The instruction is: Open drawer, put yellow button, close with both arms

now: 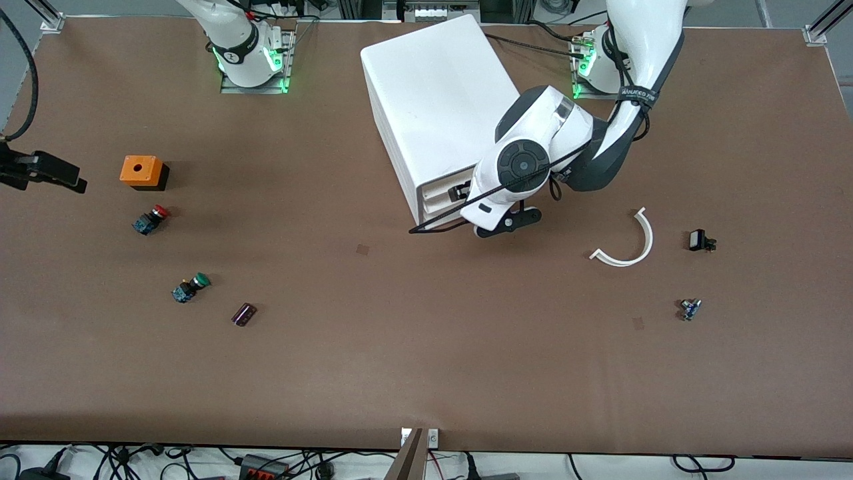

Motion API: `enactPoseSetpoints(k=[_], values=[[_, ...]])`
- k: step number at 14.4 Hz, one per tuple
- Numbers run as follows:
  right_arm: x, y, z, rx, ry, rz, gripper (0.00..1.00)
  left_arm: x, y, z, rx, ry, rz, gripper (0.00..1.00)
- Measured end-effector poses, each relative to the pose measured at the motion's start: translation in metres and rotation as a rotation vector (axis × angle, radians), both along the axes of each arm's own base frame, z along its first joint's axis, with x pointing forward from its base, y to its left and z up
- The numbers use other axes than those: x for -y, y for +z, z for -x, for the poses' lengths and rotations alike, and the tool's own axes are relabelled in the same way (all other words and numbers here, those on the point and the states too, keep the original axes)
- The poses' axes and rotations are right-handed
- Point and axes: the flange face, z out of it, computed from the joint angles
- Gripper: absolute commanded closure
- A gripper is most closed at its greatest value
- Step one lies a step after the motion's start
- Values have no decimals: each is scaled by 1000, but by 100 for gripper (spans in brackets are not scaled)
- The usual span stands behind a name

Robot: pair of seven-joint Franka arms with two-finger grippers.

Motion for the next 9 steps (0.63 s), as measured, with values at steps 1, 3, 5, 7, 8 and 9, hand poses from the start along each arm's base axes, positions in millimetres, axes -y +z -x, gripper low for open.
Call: enactPoseSetpoints(k=[1, 3, 5, 7, 8, 9], values=[[0, -2, 5, 10, 1, 1, 0, 1, 0, 2, -3, -4, 0, 0], [-1, -8, 13, 19, 1, 2, 0, 3, 0, 3, -5, -7, 0, 0], [-1, -10, 17, 24, 2, 3, 0, 1, 1, 2, -4, -4, 2, 0], [-2, -6, 17, 33, 3, 4, 0, -10, 9, -7, 13, 15, 6, 0], [-3, -4, 18, 38, 5, 4, 0, -22, 15, -18, 35, 29, 1, 0], [-4, -1, 18, 43, 6, 5, 0, -40, 22, -32, 67, 45, -15, 0]])
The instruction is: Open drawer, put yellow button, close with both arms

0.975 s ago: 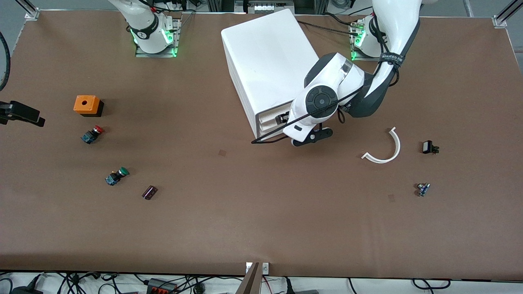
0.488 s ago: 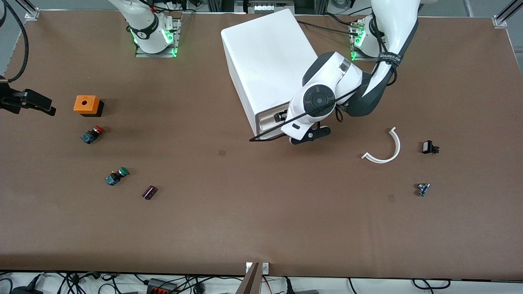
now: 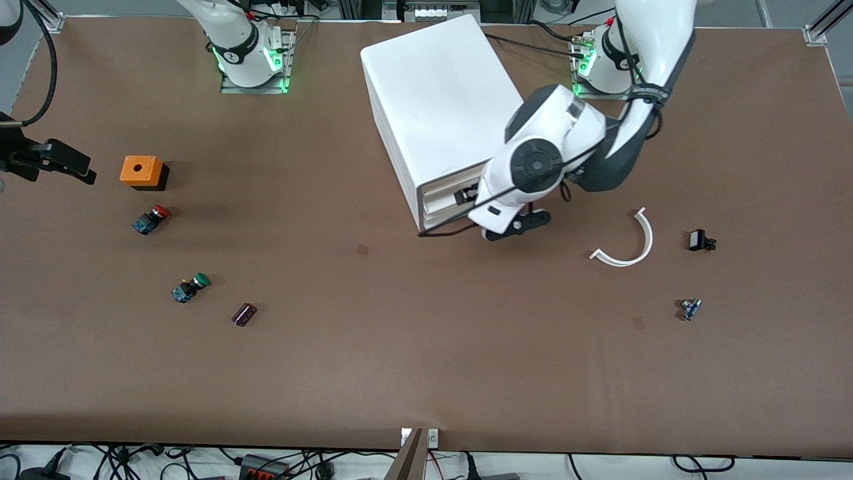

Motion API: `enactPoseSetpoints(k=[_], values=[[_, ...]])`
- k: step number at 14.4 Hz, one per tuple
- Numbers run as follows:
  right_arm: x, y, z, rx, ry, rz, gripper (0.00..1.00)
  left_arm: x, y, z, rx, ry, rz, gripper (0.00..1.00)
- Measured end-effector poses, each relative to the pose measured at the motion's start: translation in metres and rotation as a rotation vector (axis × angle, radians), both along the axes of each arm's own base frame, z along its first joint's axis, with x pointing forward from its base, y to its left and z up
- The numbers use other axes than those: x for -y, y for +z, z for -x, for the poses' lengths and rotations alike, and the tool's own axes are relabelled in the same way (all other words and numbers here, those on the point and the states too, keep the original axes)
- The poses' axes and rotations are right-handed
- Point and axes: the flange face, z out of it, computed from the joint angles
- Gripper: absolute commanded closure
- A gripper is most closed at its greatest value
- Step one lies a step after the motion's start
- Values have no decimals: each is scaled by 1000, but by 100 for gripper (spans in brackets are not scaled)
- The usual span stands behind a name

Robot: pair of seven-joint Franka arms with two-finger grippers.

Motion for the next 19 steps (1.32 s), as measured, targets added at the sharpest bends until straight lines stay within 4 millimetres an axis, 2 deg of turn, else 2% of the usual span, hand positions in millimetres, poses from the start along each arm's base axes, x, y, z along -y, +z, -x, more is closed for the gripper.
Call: enactPoseSetpoints(k=[2, 4, 7, 11, 13, 15, 17, 19], values=[[-1, 3, 2, 3, 2, 0, 0, -40, 19, -30, 82, 14, -42, 0], [-1, 4, 4, -8, 1, -1, 0, -68, 42, -50, 162, -26, -70, 0], [-1, 3, 5, -14, -5, -1, 0, -112, 69, -64, 198, -163, -93, 0], [-1, 3, 5, -19, -7, -2, 0, -201, 99, -77, 180, -330, -63, 0], [-2, 2, 6, -25, -6, -2, 0, -238, 122, -76, 190, -393, -51, 0], [-2, 2, 6, -29, -6, -2, 0, -268, 154, -66, 201, -449, -49, 0], [-2, 2, 7, -30, -5, -2, 0, -302, 189, -47, 205, -504, -55, 0], [-2, 2, 7, -30, -5, -2, 0, -335, 212, -20, 226, -537, -28, 0]])
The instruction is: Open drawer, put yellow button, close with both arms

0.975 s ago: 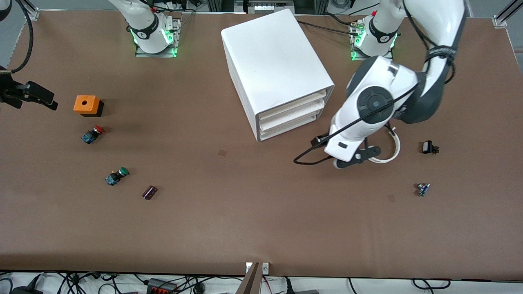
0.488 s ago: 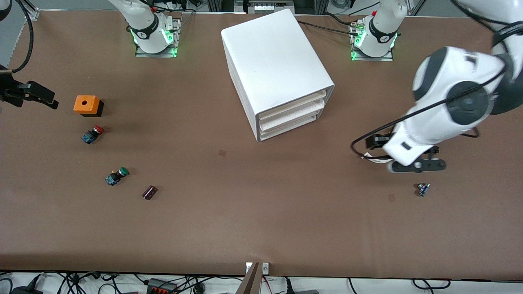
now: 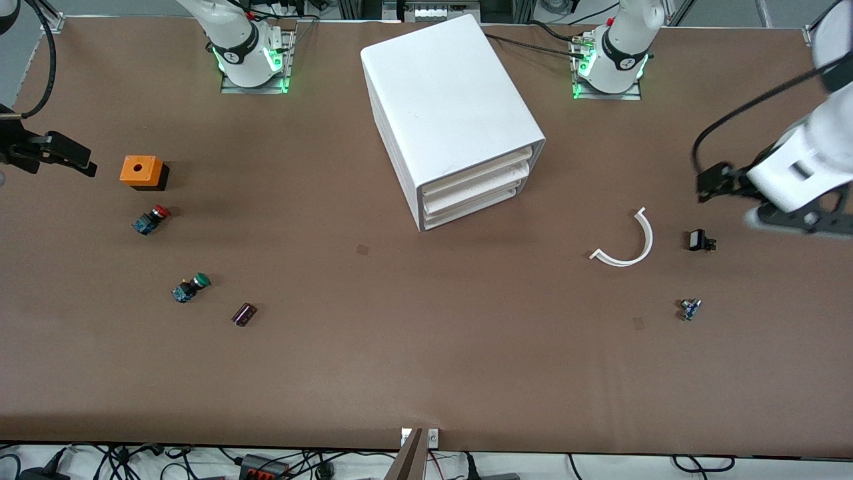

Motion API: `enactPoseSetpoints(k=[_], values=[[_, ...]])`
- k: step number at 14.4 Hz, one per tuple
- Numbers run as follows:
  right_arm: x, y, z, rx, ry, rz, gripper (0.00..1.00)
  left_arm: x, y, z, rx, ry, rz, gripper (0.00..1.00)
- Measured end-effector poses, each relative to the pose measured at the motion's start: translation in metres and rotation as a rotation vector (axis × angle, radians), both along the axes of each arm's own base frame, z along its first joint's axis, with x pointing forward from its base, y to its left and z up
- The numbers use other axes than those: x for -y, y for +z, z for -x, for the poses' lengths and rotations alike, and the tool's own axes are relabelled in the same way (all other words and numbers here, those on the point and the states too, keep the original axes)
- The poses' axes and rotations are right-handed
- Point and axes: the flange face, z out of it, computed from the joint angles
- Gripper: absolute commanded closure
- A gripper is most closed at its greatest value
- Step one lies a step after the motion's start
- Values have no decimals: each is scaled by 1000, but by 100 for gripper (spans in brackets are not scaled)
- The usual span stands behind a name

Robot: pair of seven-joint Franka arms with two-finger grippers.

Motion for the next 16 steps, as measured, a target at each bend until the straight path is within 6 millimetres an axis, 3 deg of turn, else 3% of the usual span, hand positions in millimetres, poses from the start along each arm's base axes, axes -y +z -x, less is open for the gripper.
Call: enactPoseSetpoints(k=[3, 8, 16], values=[[0, -1, 0, -1, 0, 0, 0, -24, 6, 28, 68, -27, 17, 0], [0, -2, 0, -3, 0, 0, 0, -1, 2, 38, 108, -70, 18, 0], [0, -2, 0, -3, 0, 0, 0, 3, 1, 36, 116, -76, 20, 0]])
